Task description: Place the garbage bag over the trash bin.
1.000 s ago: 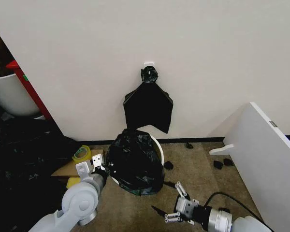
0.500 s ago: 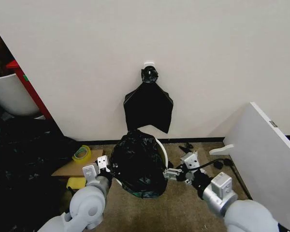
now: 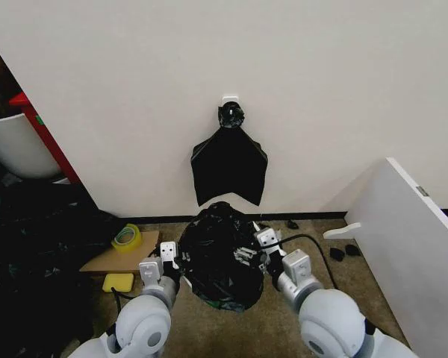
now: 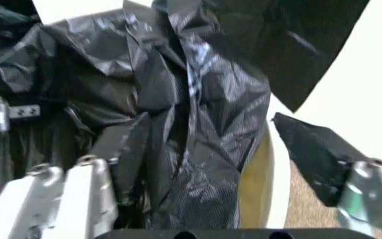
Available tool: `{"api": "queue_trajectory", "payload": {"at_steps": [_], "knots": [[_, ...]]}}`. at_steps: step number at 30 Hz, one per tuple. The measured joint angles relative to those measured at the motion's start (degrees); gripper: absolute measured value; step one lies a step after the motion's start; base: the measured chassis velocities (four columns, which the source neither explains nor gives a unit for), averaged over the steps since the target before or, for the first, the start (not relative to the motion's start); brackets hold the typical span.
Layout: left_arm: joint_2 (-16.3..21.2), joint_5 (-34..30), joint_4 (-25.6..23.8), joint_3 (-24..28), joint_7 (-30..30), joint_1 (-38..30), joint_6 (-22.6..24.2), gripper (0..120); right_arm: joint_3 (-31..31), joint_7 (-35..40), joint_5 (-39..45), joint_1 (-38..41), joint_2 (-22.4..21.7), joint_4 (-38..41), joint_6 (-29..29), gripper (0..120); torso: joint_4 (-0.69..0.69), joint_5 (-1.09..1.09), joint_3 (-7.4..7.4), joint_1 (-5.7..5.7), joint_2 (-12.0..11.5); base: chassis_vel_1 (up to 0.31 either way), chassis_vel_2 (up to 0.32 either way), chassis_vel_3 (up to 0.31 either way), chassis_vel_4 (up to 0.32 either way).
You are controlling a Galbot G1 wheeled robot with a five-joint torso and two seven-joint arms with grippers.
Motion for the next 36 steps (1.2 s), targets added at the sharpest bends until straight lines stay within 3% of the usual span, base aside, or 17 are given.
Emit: {"api": "queue_trajectory", "payload": {"at_steps": [10, 18, 30, 36], "knots": [[0.2, 0.1, -0.2, -0.1, 0.2, 0.3, -0.1, 1, -0.4, 1.0, -0.2, -0.4, 0.8, -2.1, -0.2, 37, 0.00, 0.01, 0.00, 0.00, 0.0, 0.000, 0.000, 0.000, 0.000], [-0.2, 0.8, -0.8, -0.2, 0.5, 1.4, -0.4, 1, -1.0, 0.5, -2.2, 1.1, 0.5, -3.4, -0.2, 1, 0.01, 0.01, 0.00, 0.00, 0.0, 0.000, 0.000, 0.000, 0.000], [0.3, 0.7, -0.9, -0.8, 0.8, 1.6, -0.6, 1, 1.4, 0.2, -3.5, -0.6, 0.2, -2.1, 1.2, 0, 0.00, 0.00, 0.00, 0.00, 0.0, 0.000, 0.000, 0.000, 0.000], [1.1, 0.6, -1.0, -2.6, 2.4, 2.3, -1.5, 1, 5.9, 1.4, -2.4, -2.2, -3.4, -1.5, 2.4, 0, 0.00, 0.01, 0.00, 0.00, 0.0, 0.000, 0.000, 0.000, 0.000]]}}
